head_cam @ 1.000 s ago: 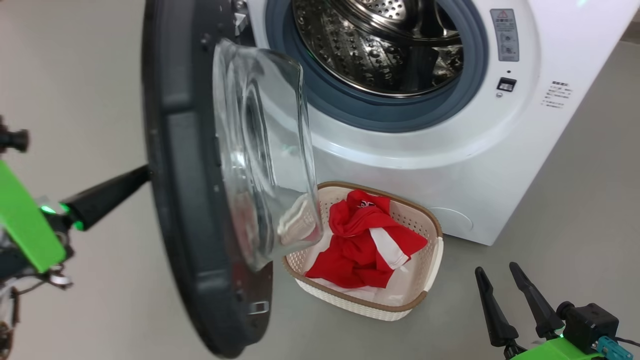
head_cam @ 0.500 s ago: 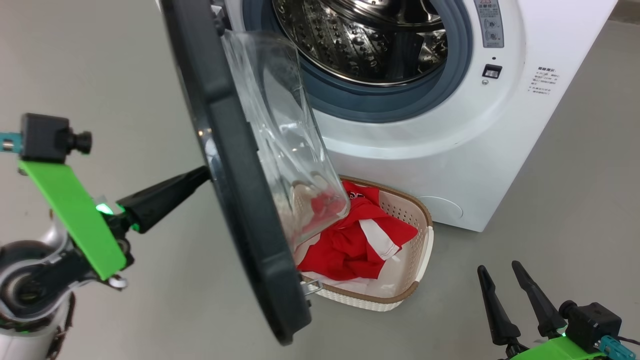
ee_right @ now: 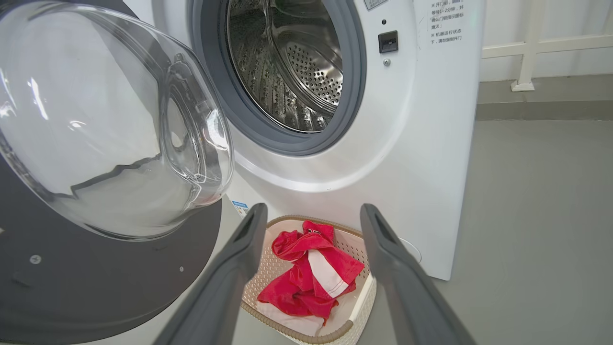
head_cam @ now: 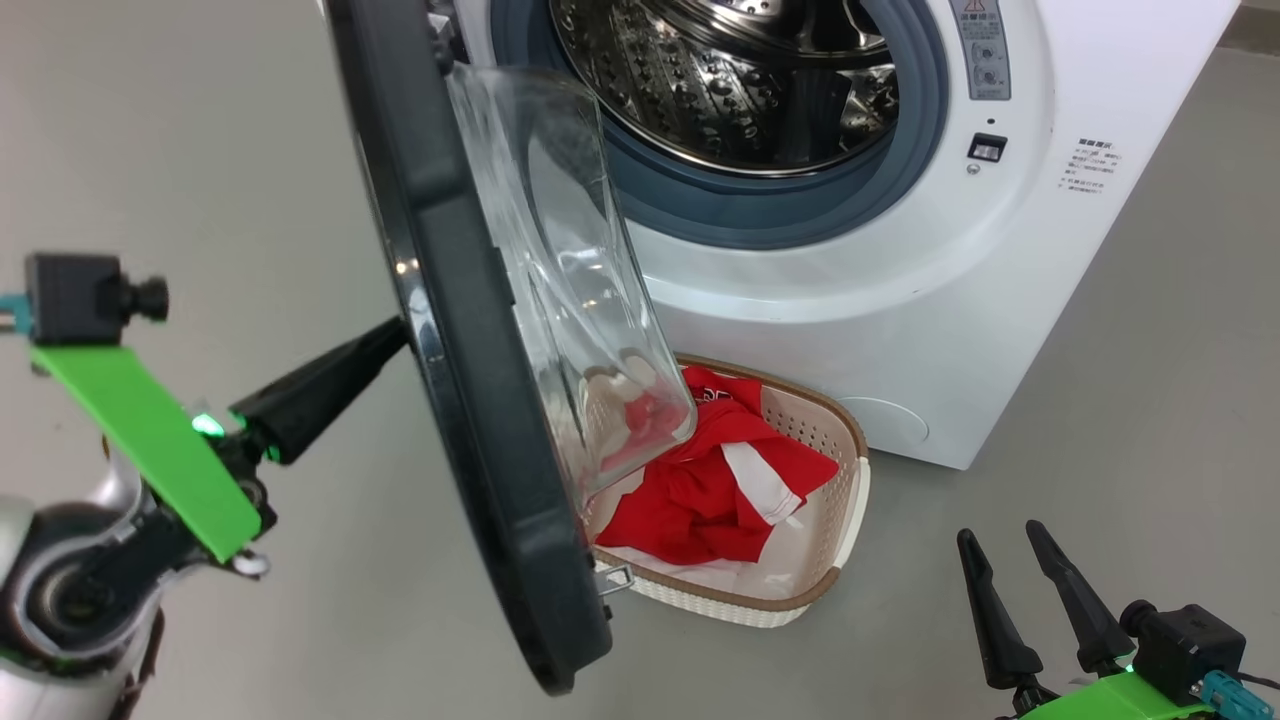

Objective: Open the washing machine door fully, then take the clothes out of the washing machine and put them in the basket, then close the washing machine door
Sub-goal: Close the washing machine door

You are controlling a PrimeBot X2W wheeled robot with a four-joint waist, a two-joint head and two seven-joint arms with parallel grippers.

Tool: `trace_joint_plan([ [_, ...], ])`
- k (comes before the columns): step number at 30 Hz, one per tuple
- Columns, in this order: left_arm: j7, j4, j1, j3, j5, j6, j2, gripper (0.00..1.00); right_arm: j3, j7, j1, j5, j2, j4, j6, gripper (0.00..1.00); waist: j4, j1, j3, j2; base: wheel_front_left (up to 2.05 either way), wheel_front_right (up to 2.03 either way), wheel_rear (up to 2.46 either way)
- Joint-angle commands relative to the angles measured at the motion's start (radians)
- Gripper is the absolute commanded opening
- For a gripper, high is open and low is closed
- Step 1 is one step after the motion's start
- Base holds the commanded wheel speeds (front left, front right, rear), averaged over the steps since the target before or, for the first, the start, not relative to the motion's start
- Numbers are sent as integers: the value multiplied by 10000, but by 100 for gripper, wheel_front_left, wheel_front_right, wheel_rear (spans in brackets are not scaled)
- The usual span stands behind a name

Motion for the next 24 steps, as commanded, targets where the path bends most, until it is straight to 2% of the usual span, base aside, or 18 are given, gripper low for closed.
trace_joint_plan([
  [1,-234,-70,40,424,0,-67,497,9,238,-65,-291,-166,-46,-235,75,100,34,0,-47,-1,0,0,0],
  [2,-407,-12,183,425,-33,-67,495,10,243,-65,-280,-167,-39,-231,75,100,53,0,-71,-1,0,0,0],
  [5,-924,160,667,415,-126,-67,467,23,256,-65,-232,-169,-16,-230,75,100,120,0,-149,-1,0,0,0],
  [7,-1289,272,1009,436,-211,-67,427,42,262,-65,-206,-165,-7,-225,75,100,171,0,-199,-1,0,0,0],
  [8,-1466,329,1176,441,-239,-67,408,47,269,-65,-187,-164,-1,-223,75,100,202,0,-231,-1,0,0,0],
  [9,-1654,398,1356,462,-270,-67,391,64,283,-65,-175,-165,3,-222,75,100,220,0,-242,-1,0,0,0],
  [10,-1856,493,1532,504,-336,-67,340,93,288,-65,-166,-165,6,-220,75,100,245,0,-256,-1,0,0,0],
  [11,-2033,546,1691,521,-384,-67,294,100,289,-65,-157,-165,10,-219,75,100,270,0,-270,-1,0,0,0],
  [24,-4087,1173,3757,653,-921,-67,-542,100,337,-65,-109,-165,3,-180,75,100,550,0,-334,-1,0,0,0],
])
